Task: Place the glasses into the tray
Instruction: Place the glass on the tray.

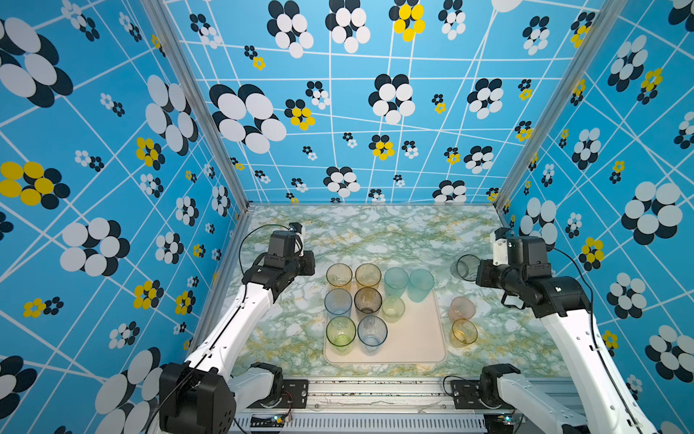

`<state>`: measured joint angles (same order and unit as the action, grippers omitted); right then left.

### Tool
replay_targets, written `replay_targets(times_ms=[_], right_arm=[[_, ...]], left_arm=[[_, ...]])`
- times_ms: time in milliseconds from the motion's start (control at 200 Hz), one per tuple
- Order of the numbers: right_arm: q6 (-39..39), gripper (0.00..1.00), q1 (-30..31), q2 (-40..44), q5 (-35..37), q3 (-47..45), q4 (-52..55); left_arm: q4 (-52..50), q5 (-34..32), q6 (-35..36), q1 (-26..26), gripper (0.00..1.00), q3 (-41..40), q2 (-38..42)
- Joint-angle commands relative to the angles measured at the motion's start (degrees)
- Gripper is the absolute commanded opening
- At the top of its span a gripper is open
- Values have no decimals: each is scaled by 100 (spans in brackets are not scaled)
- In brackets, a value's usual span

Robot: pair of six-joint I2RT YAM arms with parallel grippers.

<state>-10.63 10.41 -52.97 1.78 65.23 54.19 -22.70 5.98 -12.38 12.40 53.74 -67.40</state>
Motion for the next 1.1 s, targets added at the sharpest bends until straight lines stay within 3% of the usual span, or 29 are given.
replay_targets(times_ms=[0,220,365,580,775,1095], right_arm=[[88,5,513,138,-188,26,727],[-97,5,1635,-422,73,201,1222],[-289,5,2033,-1075,185,138,1242],[-952,5,2185,-1465,-55,-348,511],[-1364,5,2336,-1761,363,-642,214],[-1643,5,2351,-2000,402,-1037,-213]], left_arm=[[10,-6,25,8,17,138,-63],[-25,-45,-1,155,17,215,-96],[-85,-97,16,183,17,193,-56],[-119,-142,43,183,17,215,-53],[-64,-96,25,189,17,207,-135],[-59,-93,17,215,17,216,-116]])
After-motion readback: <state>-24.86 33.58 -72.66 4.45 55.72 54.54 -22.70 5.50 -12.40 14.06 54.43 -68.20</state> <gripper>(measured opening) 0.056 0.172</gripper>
